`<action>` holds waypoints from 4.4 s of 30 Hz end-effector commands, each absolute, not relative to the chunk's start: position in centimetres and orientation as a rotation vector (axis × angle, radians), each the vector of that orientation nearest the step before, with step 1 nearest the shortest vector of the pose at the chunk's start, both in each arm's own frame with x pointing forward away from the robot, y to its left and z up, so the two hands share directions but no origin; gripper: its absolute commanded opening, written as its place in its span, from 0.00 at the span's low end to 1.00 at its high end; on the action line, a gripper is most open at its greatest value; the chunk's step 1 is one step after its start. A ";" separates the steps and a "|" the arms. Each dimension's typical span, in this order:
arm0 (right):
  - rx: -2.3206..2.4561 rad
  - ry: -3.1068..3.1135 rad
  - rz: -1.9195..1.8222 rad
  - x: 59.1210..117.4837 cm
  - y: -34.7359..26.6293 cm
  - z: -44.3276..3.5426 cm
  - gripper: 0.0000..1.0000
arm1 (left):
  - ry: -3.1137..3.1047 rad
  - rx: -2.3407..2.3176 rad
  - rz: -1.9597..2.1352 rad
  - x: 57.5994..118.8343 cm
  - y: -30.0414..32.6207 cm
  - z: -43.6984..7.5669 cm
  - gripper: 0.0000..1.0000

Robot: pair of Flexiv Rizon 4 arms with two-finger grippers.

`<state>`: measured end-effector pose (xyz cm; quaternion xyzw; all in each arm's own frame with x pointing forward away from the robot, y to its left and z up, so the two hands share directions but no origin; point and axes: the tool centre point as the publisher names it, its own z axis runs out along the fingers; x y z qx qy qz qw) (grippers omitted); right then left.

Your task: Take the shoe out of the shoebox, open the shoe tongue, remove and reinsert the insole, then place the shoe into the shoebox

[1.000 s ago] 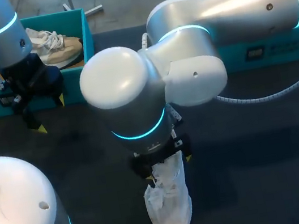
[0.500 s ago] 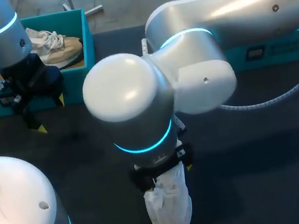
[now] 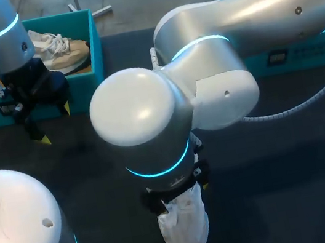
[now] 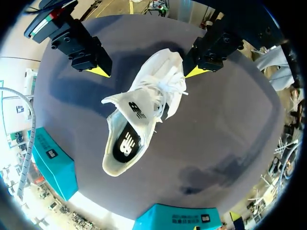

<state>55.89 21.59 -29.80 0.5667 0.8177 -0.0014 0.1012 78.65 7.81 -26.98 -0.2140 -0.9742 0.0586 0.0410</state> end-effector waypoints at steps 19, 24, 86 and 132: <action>2.611 1.425 0.157 59.4 21.3 -31.2 0.28 | -2.986 -0.656 0.176 78.5 7.9 -27.0 1.00; 2.620 1.430 0.157 60.7 21.0 -31.7 0.28 | -2.986 -0.656 0.176 78.5 7.9 -27.0 1.00; 2.204 2.049 0.294 64.9 22.1 -29.0 0.39 | -2.986 -0.656 0.176 78.5 7.9 -27.0 1.00; 0.835 2.953 0.182 69.5 19.8 -28.5 1.00 | -2.986 -0.656 0.176 78.5 7.9 -27.0 1.00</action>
